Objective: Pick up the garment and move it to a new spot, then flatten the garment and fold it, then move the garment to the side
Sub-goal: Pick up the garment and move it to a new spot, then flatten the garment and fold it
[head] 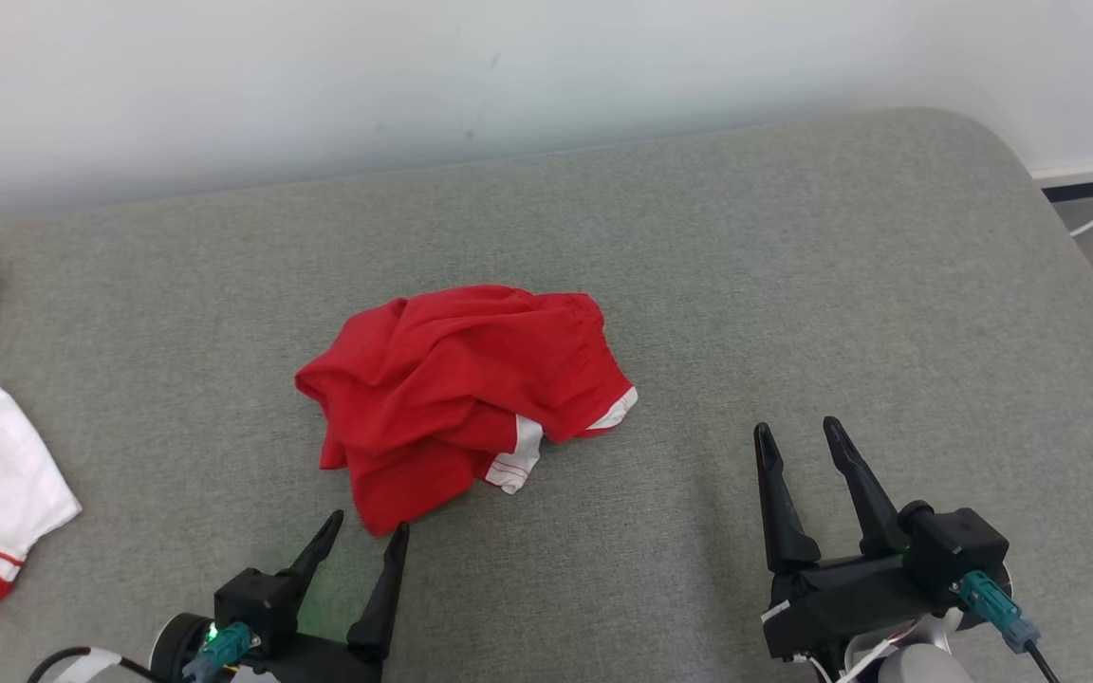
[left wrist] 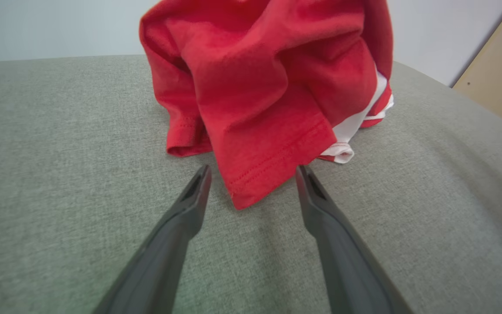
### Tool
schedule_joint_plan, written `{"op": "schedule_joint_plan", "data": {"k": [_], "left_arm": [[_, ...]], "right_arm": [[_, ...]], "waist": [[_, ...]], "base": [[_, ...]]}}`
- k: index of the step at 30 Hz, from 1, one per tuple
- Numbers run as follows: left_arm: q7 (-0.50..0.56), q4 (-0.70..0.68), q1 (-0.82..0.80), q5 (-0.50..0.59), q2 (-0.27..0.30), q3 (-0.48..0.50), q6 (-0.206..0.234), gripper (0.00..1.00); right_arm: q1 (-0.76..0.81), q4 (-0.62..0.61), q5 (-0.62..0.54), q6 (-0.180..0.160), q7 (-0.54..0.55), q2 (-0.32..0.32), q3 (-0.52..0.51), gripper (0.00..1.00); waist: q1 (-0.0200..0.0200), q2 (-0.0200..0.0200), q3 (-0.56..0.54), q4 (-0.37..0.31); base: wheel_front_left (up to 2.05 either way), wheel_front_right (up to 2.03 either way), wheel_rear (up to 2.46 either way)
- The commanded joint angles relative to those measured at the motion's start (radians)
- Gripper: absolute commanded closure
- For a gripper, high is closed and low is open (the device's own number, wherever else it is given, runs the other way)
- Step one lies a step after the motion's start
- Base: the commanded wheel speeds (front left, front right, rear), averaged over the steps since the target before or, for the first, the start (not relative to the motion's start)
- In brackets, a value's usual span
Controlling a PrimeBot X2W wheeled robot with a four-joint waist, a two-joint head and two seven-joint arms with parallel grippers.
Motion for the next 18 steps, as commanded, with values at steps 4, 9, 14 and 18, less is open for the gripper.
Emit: {"op": "schedule_joint_plan", "data": {"k": [4, 9, 14, 18], "left_arm": [[-0.005, 0.049, -0.021, 0.019, -0.003, 0.019, -0.014, 0.00], [-0.005, 0.107, -0.049, 0.020, -0.011, 0.037, -0.033, 0.00], [-0.005, 0.129, -0.092, 0.045, -0.014, 0.053, -0.050, 1.00], [-0.005, 0.101, -0.112, 0.068, 0.002, 0.073, -0.055, 1.00]], "right_arm": [[-0.012, 0.006, -0.006, 0.000, -0.002, 0.000, 0.004, 0.00], [-0.013, 0.005, -0.009, 0.000, -0.002, 0.000, 0.004, 0.00], [-0.002, 0.007, -0.011, 0.000, -0.002, 0.000, -0.001, 0.00], [0.005, 0.009, -0.009, 0.000, -0.002, 0.000, 0.004, 0.00]], "waist": [[0.0000, -0.0001, 0.014, -0.027], [0.0000, -0.0001, 0.020, -0.047], [0.0000, -0.0001, 0.012, -0.043], [0.0000, -0.0001, 0.000, -0.024]], "base": [[0.00, 0.00, 0.00], [0.00, 0.00, 0.00], [0.00, 0.00, 0.00], [0.00, 0.00, 0.00]]}}
